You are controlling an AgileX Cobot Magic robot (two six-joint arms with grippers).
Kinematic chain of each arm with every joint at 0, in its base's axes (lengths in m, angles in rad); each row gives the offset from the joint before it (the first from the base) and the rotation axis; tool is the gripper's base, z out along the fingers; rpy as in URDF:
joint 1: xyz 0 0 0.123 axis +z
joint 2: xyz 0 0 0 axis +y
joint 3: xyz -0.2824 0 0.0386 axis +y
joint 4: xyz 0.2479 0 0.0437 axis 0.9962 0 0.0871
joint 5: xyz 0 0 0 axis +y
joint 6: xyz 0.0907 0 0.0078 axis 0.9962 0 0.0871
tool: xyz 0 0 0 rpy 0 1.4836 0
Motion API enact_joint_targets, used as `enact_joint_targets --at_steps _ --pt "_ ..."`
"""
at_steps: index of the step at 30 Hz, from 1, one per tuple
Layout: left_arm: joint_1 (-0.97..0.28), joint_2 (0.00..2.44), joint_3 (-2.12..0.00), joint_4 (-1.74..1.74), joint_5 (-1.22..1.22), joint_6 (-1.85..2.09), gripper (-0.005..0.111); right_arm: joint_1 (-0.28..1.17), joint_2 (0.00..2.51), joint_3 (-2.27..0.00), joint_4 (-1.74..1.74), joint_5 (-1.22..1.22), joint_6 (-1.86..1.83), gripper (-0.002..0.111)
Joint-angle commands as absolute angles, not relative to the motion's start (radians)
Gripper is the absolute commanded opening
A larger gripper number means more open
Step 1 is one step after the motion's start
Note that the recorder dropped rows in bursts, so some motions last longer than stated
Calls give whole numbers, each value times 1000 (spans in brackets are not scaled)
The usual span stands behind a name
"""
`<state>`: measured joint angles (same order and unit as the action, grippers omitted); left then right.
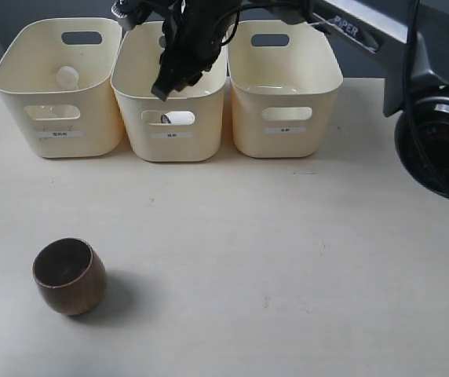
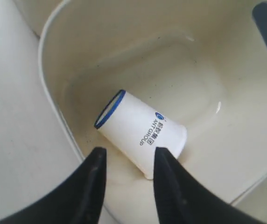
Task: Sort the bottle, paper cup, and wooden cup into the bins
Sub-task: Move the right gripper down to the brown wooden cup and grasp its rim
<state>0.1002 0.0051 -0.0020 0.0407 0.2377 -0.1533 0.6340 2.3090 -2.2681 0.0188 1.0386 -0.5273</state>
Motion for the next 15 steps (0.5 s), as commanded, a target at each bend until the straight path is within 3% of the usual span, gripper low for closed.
enact_joint_targets --at_steps 1,9,13,15 --pt "96 0 0 42 231 -155 0 651 2216 -2320 116 1056 -576 34" --pt "96 0 0 42 231 -155 0 732 2130 -2359 557 1221 -882 36" --pt "96 0 0 42 231 -155 0 804 2151 -2357 524 1221 -880 56" --pt "96 0 0 42 231 -155 0 833 2166 -2357 507 1221 -879 60"
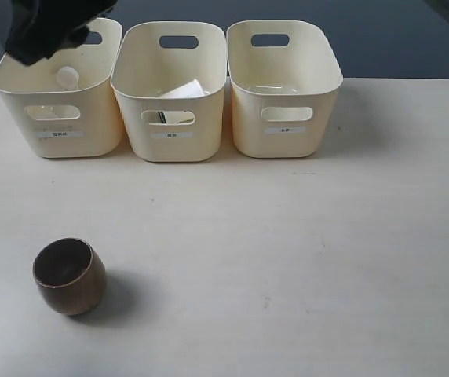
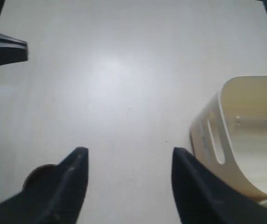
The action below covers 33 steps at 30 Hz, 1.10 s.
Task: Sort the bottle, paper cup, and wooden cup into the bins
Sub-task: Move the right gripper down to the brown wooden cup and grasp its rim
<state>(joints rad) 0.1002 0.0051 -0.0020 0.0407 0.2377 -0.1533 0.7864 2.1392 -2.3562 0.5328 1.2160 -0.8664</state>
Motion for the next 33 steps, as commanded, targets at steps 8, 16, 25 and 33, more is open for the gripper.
enact_joint_targets --at_steps 8,16,25,33 --pt "96 0 0 42 231 -155 0 946 2202 -2303 404 1221 -785 58" --pt "96 0 0 42 231 -155 0 989 2198 -2145 405 1221 -739 58" --pt "96 0 0 42 231 -155 0 1026 2200 -2069 423 1221 -737 58" --pt "96 0 0 42 231 -155 0 1026 2236 -2044 421 1221 -732 58"
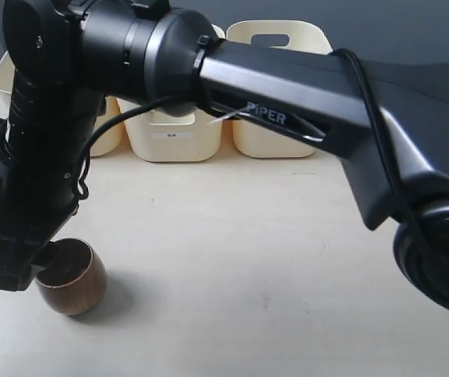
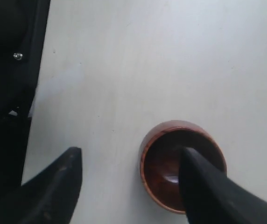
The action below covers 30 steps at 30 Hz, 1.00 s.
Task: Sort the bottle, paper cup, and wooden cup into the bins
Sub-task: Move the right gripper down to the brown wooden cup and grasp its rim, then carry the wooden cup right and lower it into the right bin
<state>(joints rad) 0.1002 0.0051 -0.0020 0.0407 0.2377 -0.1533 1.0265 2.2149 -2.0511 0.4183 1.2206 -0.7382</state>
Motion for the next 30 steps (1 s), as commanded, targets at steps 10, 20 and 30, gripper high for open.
enact_joint_targets --at_steps 10,20,30 --pt "96 0 0 42 231 -155 0 1026 2286 -2044 424 1221 -729 58" --pt "96 0 0 42 231 -155 0 1026 2342 -2044 424 1221 -705 58" --pt "96 0 0 42 231 -155 0 1026 2361 -2044 380 1221 -678 30"
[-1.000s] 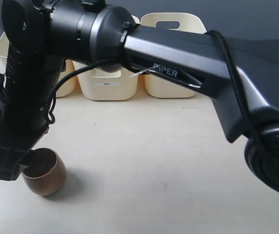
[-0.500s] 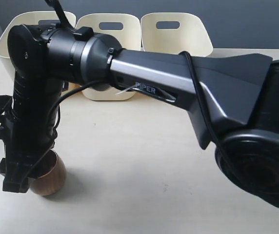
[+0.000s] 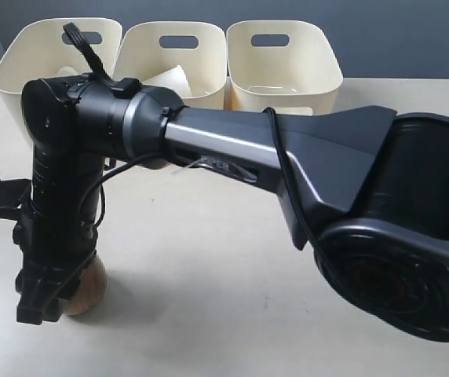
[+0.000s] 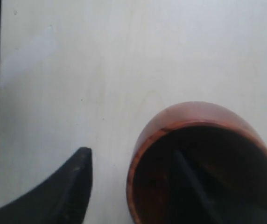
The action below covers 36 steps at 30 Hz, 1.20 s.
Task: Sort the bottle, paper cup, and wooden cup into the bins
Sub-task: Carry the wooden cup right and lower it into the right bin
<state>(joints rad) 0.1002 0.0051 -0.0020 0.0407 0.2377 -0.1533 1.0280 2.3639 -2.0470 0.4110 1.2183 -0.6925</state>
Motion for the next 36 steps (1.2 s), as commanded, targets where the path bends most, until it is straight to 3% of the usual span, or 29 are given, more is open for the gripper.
enact_joint_targets --at_steps 1,3,15,25,36 --pt "96 0 0 42 231 -155 0 1026 2361 -2044 374 1221 -678 21" --pt "96 0 0 42 231 -155 0 1026 2356 -2044 365 1221 -678 -1" --pt "96 0 0 42 231 -155 0 976 2114 -2074 191 1221 -681 0" --pt "96 0 0 42 231 -155 0 574 2029 -2120 122 1221 -594 0" --pt "96 0 0 42 231 -155 0 381 2119 -2120 164 1183 -578 0"
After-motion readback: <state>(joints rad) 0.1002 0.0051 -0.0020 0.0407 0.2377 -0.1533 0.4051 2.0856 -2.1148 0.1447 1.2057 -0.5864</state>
